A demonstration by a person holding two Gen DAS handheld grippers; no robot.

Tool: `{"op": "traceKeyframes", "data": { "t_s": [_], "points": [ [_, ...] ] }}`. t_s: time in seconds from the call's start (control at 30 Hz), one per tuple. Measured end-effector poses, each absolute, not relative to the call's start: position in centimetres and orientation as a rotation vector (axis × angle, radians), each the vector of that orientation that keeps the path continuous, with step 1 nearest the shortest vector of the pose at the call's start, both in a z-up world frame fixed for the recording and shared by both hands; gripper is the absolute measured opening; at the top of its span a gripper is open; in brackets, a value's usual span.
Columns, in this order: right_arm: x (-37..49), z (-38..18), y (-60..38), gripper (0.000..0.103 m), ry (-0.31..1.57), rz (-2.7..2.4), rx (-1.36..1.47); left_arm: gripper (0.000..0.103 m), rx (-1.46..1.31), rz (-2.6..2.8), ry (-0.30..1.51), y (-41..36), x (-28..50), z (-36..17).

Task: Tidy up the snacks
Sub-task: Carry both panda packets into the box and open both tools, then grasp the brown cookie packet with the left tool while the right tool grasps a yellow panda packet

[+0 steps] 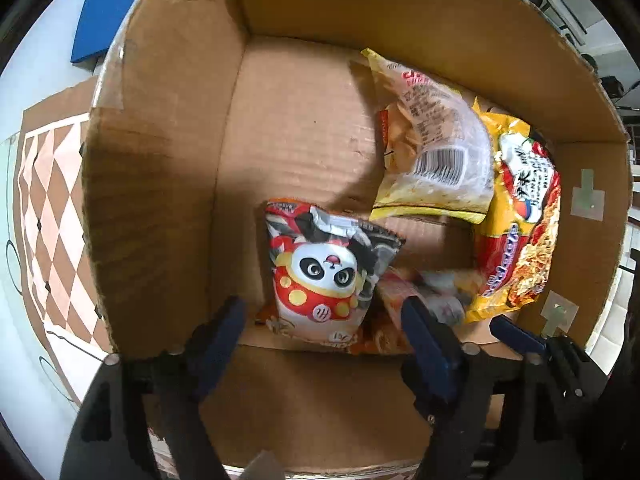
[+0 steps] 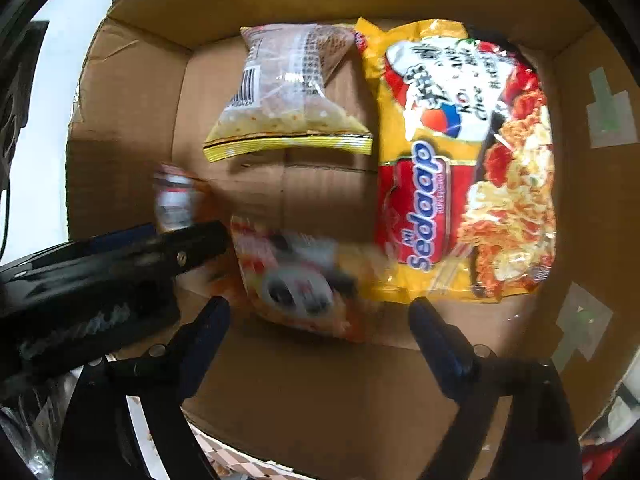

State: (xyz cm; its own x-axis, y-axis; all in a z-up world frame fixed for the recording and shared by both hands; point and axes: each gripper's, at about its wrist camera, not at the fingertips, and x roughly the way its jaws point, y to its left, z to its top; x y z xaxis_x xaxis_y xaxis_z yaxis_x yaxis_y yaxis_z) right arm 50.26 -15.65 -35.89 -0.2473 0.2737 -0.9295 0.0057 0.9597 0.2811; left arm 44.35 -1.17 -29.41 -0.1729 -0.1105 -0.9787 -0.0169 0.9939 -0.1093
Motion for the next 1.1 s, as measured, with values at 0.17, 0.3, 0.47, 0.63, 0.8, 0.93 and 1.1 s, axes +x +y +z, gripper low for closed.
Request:
{"op": "traceKeyframes", "data": {
  "t_s": [0.17,0.3,0.47,0.63,0.8,0.93,1.1],
  "points": [
    [49.9,-35.0,-16.2,0.093,1.792,0.213,0.17,0.08,-0.091,-0.083,1.706,-0.9,43.8,-27.8],
    [49.6,-33.2,-17.1,0.094,1.742,0.185,0.139,0.08,-0.09,-0.104,1.655,-1.0,42.5,-25.7],
    [48.9,-30.1,-17.9,0.094,1.664,0.158,0.118,0.08,-0.041,-0.091,1.531,-1.1,39.9,-22.4],
    [47.0,-26.8,-19.2,0.095,1.591,0.146,0.123,0.08,-0.017,-0.07,1.423,-0.6,37.6,-19.7],
    [44.5,-23.6,-20.2,0.095,1.536,0.153,0.155,0.08,-0.037,-0.052,1.347,-0.2,35.2,-17.3],
    [41.6,-21.9,-21.1,0.095,1.512,0.137,0.205,0.08,-0.102,-0.032,1.345,0.6,31.8,-16.8],
    [35.2,-23.8,-24.3,0.095,1.561,0.057,0.39,0.08,-0.308,0.042,1.518,3.7,26.0,-21.4]
  ]
}}
